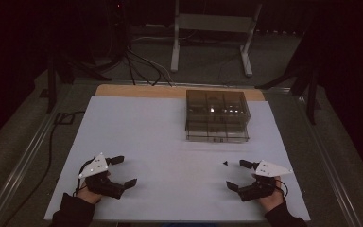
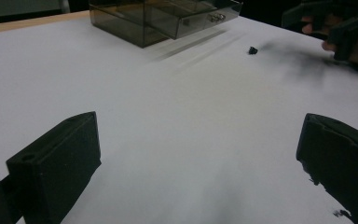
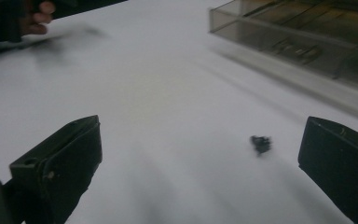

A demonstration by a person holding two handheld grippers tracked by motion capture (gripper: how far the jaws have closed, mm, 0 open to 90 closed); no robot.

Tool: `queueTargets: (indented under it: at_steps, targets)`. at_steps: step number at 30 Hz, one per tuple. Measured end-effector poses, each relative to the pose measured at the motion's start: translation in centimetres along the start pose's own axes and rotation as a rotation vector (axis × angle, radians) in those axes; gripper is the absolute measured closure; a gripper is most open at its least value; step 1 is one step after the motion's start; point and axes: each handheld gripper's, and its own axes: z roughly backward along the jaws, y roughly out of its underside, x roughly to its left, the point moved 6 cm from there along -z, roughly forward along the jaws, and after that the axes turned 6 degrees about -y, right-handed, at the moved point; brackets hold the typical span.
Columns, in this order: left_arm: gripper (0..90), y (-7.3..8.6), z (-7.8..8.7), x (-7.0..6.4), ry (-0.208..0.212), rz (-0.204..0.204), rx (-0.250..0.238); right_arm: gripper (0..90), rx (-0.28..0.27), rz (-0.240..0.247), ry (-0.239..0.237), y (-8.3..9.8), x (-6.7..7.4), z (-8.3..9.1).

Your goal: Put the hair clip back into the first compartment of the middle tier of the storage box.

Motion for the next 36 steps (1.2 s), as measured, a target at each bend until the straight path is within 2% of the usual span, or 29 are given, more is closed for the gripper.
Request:
queueTargets:
  at_steps: [3,6,8,15,16,20,24,29,36]
  targets:
    - [0.7,-0.3,0.1,0.0,-0.012,-0.003,-0.008,0.0,0.036,0.016,-0.028,0.3,0.4,-0.4]
    - [0.7,-0.3,0.1,-0.2,-0.011,-0.006,-0.008,0.0,0.074,0.004,-0.071,0.5,0.7,-0.7]
    - [0.7,-0.3,0.0,-0.2,-0.009,-0.006,-0.010,0.0,0.080,-0.004,-0.088,0.5,0.8,-0.8]
    - [0.7,-0.2,0.3,-0.4,0.004,-0.002,-0.012,0.0,0.102,0.008,-0.101,0.5,1.2,-1.2]
    - [0.7,-0.2,0.3,-0.4,0.004,-0.002,-0.014,0.0,0.110,0.027,-0.109,0.4,1.5,-1.3]
    - [0.7,-0.2,0.1,-0.5,0.014,0.001,-0.013,0.0,0.124,0.032,-0.158,0.0,2.5,-1.3]
    - [0.7,-0.1,0.1,-0.6,0.014,-0.006,-0.005,0.0,0.110,0.064,-0.168,-1.0,3.6,-1.0]
    - [0.7,-0.2,0.2,-0.4,0.014,0.005,-0.019,0.0,0.086,0.101,-0.176,-2.2,4.7,-0.8]
    - [0.7,-0.1,0.1,-0.5,0.013,0.000,-0.011,0.0,0.041,0.099,-0.189,-3.6,5.1,-0.7]
